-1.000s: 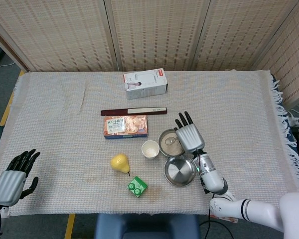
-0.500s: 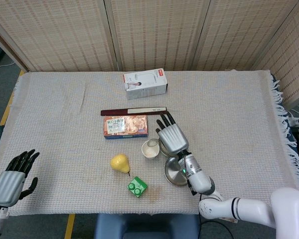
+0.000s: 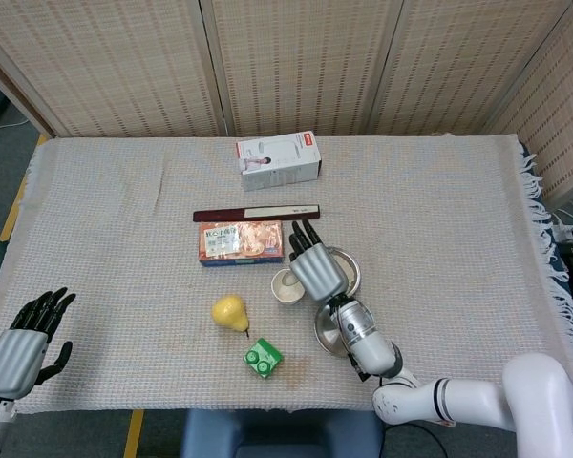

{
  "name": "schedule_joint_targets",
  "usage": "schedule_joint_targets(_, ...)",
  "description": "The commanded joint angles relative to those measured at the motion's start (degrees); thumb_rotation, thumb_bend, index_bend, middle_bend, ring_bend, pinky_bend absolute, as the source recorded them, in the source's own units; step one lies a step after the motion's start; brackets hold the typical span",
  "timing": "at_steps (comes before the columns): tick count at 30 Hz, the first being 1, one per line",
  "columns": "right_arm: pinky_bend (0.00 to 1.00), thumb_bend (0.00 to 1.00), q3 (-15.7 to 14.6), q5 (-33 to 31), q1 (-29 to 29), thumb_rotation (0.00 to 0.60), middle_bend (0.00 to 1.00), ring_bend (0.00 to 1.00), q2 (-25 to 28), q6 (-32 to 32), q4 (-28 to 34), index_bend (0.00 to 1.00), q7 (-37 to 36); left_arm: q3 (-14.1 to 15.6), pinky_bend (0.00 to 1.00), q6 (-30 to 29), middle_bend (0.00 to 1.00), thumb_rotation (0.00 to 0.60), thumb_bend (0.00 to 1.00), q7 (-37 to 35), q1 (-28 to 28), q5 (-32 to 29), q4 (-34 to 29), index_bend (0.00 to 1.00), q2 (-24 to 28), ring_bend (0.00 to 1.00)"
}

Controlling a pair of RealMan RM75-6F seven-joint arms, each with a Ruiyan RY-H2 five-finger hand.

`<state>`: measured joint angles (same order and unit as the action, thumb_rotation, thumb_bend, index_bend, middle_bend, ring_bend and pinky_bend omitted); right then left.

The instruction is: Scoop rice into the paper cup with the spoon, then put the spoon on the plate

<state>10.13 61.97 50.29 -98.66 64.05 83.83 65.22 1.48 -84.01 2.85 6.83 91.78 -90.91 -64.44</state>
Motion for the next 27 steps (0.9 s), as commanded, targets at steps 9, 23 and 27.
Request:
schedule_joint_targets(9, 0.00, 0.37, -3.3, 0.2, 4.2, 0.600, 0.22, 0.00, 0.0, -0.1, 1.6, 0.72, 14.7, -0.6, 0.13, -0.9, 0.00, 0.600, 0.48, 1.6, -0.4, -0.6, 0.6, 0.00, -0.5, 0.00)
schedule_joint_targets(23, 0.00, 0.37, -8.2, -0.6, 9.3, 0.600, 0.22, 0.00, 2.7, 0.7, 5.6, 0.72, 37.4, -0.2, 0.13, -0.6, 0.00, 0.600, 0.48, 1.2, -0.4, 0.0, 0.1, 0.00, -0.4, 0.00)
schedule_joint_targets(27, 0.00, 0.37, -10.1, 0.6, 10.0, 0.600, 0.22, 0.00, 4.6, 0.2, 7.3, 0.72, 39.7, -0.5, 0.13, -0.6, 0.00, 0.600, 0.48, 1.6, -0.5, -0.8, 0.2, 0.00, -0.5, 0.00)
